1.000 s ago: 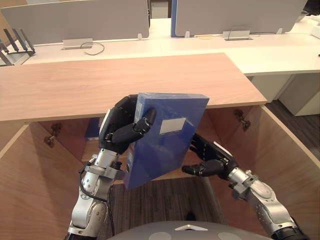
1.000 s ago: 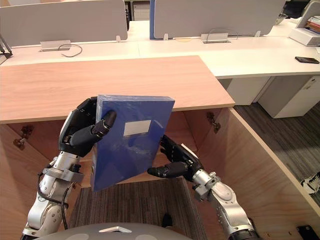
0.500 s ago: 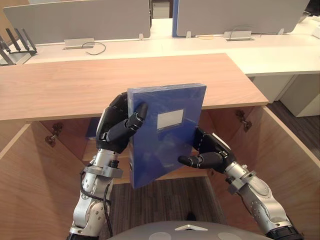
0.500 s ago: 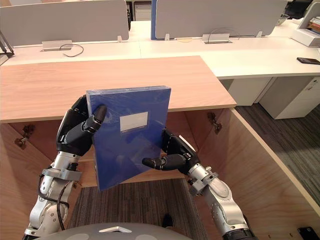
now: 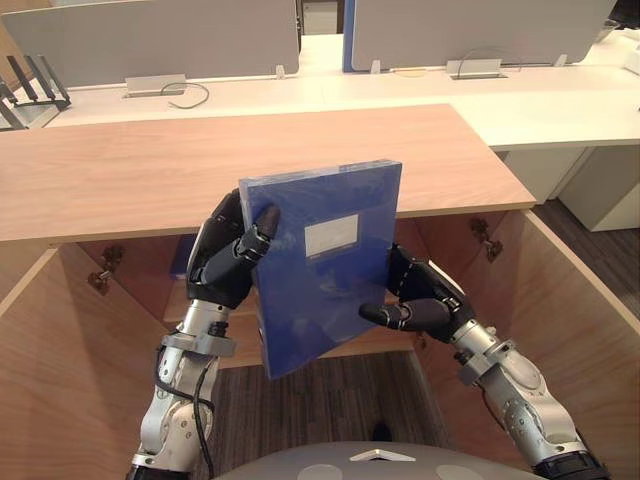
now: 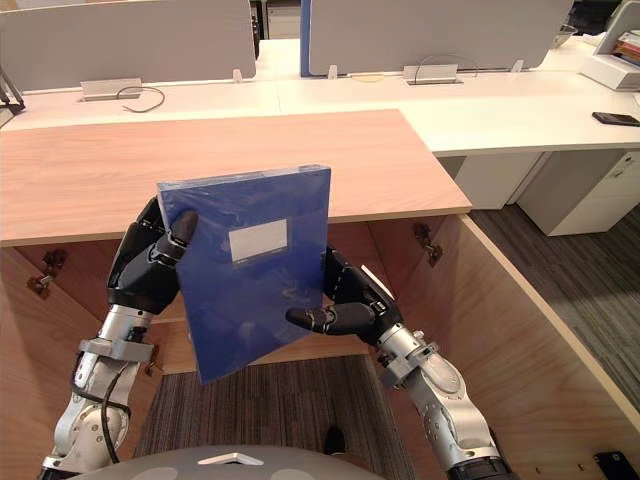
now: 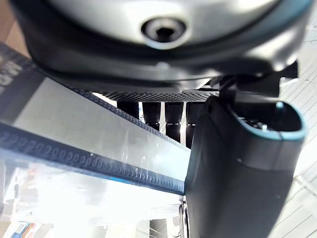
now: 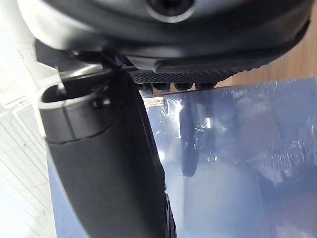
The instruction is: Walk over to the cabinet, pick up the folder, carry it to the office cabinet, place the folder inside the office cabinet, then close the office cabinet door
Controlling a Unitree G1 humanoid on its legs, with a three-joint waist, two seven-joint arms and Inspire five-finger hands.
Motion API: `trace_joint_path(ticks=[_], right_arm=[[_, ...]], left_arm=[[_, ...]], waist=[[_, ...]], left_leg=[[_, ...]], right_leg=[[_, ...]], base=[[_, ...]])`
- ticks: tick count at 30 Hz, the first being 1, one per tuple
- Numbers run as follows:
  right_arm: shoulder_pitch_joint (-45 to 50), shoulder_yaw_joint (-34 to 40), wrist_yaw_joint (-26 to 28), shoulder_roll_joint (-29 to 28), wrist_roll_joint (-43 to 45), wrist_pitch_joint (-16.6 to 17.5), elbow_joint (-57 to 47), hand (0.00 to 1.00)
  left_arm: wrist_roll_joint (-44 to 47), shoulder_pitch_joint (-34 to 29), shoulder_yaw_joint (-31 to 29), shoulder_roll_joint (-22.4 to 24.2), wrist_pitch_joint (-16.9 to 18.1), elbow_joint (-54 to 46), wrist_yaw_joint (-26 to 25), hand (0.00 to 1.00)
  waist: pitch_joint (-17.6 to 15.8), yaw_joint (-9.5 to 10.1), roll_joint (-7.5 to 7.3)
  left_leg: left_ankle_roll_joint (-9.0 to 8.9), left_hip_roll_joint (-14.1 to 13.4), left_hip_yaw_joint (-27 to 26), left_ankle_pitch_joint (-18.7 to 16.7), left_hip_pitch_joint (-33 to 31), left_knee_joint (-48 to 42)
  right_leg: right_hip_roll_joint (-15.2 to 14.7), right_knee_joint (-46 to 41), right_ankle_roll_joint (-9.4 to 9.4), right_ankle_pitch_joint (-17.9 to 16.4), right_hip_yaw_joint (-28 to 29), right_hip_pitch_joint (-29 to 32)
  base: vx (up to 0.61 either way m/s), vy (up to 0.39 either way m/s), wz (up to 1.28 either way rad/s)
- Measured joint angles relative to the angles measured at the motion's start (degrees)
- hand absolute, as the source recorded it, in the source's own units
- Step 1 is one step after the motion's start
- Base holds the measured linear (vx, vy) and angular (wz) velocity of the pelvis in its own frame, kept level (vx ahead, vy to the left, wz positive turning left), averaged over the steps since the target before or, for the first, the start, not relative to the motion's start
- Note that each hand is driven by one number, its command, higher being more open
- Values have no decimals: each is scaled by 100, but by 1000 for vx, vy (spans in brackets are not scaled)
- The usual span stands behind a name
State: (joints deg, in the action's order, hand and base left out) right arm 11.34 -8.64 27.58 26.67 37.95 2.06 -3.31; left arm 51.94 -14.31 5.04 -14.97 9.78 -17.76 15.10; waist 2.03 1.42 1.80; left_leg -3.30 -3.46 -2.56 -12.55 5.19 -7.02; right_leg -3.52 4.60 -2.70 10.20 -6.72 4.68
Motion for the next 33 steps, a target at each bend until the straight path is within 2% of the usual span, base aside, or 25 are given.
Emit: trace_joint_path(ticks=[4, 6, 19, 33], right_arm=[[1, -296, 40, 531, 111, -143, 2, 100], [2, -454, 67, 816, 318, -320, 16, 100], [1, -778, 67, 1410, 581, -426, 92, 100], [-37, -596, -95, 1133, 789, -429, 131, 100]], left_arm=[[394, 64, 134, -446, -113, 262, 242, 0], [695, 64, 262, -760, -234, 436, 312, 0], [1089, 107, 759, -1514, -333, 530, 581, 0], [1042, 109, 980, -1071, -116, 549, 496, 0]], waist=[[25, -8, -1], [25, -13, 0], [33, -16, 2], [76, -16, -23]], left_leg=[[0, 2, -3, 0, 0, -13], [0, 8, 0, 0, -27, -58], [-20, 3, 8, -12, -90, -178], [-38, 6, 57, -25, -201, -240]], right_leg=[[-11, 0, 2, 13, 4, -4], [-24, 1, 3, 30, 4, -4], [-27, 31, 14, 49, -1, -2], [-29, 31, 22, 55, -42, 57]], base=[[-9, 2, 0], [-46, 6, 1], [-32, 0, 0], [-2, 3, 1]])
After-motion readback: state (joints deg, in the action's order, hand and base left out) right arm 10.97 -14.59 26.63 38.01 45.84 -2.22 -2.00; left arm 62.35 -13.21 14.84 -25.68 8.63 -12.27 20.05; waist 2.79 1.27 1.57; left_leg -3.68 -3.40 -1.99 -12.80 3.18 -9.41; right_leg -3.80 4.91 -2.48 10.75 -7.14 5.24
